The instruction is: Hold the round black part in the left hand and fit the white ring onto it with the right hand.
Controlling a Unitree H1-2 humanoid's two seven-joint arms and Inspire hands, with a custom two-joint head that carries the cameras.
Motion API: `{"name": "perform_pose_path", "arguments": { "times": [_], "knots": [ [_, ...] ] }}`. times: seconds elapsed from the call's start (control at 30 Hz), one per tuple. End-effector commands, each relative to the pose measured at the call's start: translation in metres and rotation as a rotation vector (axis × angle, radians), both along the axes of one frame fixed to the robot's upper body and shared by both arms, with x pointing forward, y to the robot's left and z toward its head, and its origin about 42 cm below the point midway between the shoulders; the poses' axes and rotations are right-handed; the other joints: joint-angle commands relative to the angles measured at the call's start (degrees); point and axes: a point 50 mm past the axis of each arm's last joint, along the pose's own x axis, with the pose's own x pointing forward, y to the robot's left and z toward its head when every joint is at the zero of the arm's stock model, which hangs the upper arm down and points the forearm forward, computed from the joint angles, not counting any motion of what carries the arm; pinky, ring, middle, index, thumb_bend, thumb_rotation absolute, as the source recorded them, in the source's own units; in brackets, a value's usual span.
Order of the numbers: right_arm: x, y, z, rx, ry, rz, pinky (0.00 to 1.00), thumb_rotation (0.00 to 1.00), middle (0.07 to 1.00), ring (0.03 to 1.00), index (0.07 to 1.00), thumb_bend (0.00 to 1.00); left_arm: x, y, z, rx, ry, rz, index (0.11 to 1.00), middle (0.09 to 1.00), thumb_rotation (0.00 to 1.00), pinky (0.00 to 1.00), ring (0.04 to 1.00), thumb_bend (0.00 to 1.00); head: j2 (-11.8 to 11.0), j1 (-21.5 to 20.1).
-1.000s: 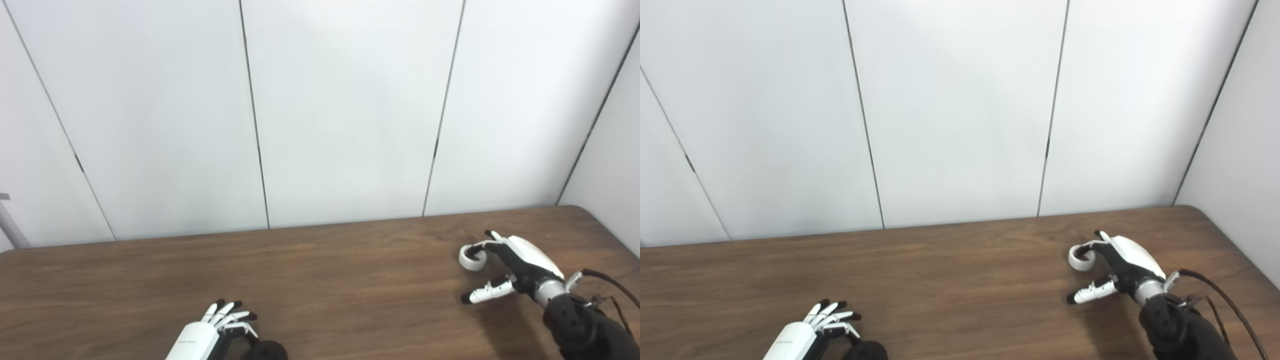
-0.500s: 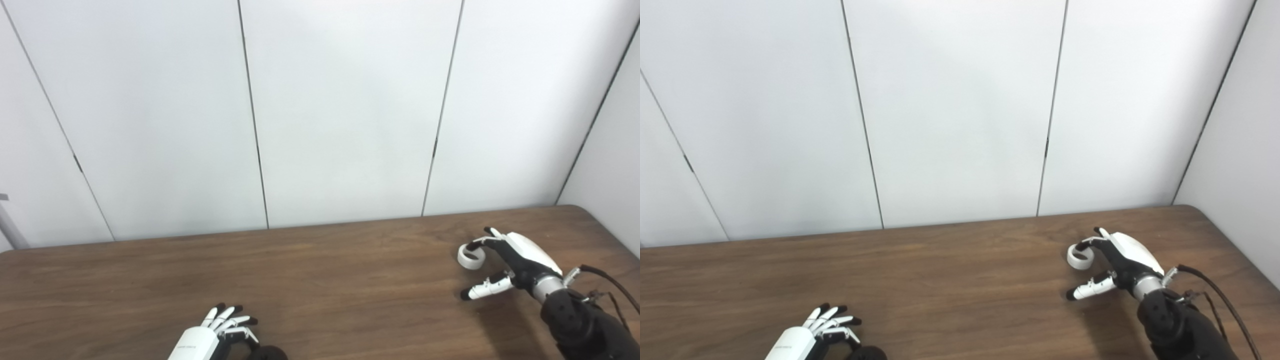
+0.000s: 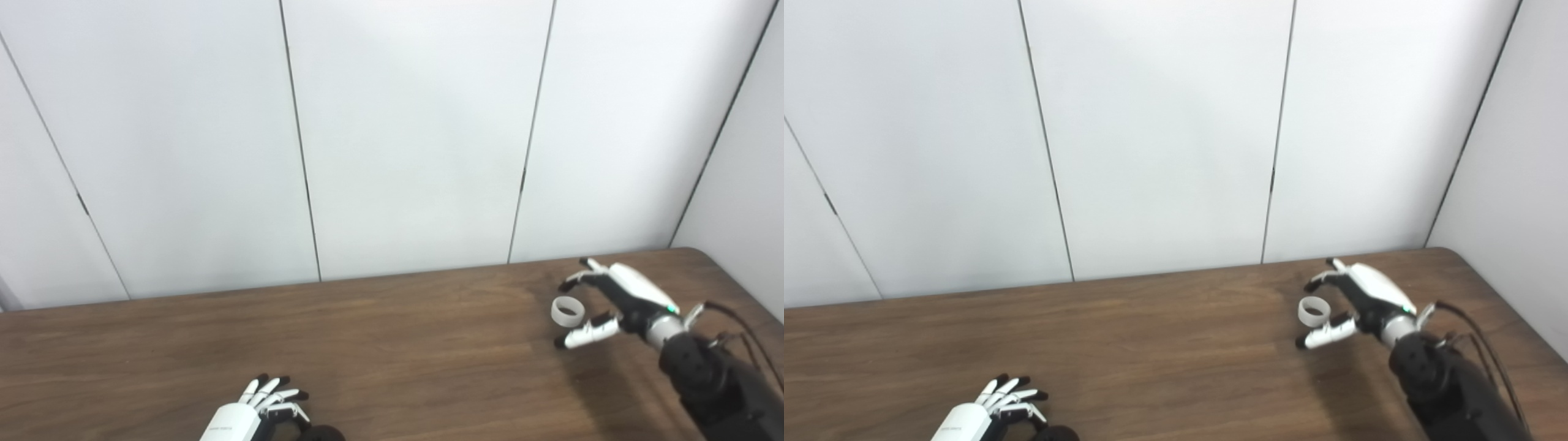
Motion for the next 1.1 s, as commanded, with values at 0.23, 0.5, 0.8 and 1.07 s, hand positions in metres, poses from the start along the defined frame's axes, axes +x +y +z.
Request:
{"name": "perform_pose_path", "arguments": {
  "times": [0.23,0.5,0.8,1.07],
  "knots": [
    [0.003,0.004,0.072,-0.068,-0.111,0.006,0.98,0.32,1.000,1.000,0.719,0.96,-0.001,0.000,-0.013,0.043,0.066,-0.023,0.481,0.807,0.04,1.00,0.929,0.52,-0.27,-0.05],
    [0.011,0.005,0.081,-0.086,-0.111,0.007,1.00,0.33,1.000,1.000,0.783,0.99,-0.002,0.001,-0.014,0.037,0.067,-0.023,0.480,0.810,0.04,1.00,0.933,0.52,-0.30,0.15],
    [0.035,0.000,0.054,-0.118,-0.035,-0.006,0.97,0.25,1.000,1.000,0.801,0.96,-0.010,0.002,-0.012,0.040,0.063,-0.021,0.480,0.806,0.04,1.00,0.928,0.52,0.18,0.44],
    [0.044,-0.003,0.044,-0.151,-0.006,0.002,0.98,0.26,1.000,1.000,0.815,0.93,-0.015,0.001,-0.011,0.043,0.069,-0.017,0.480,0.810,0.04,1.00,0.933,0.52,0.62,0.73]
  ]
}}
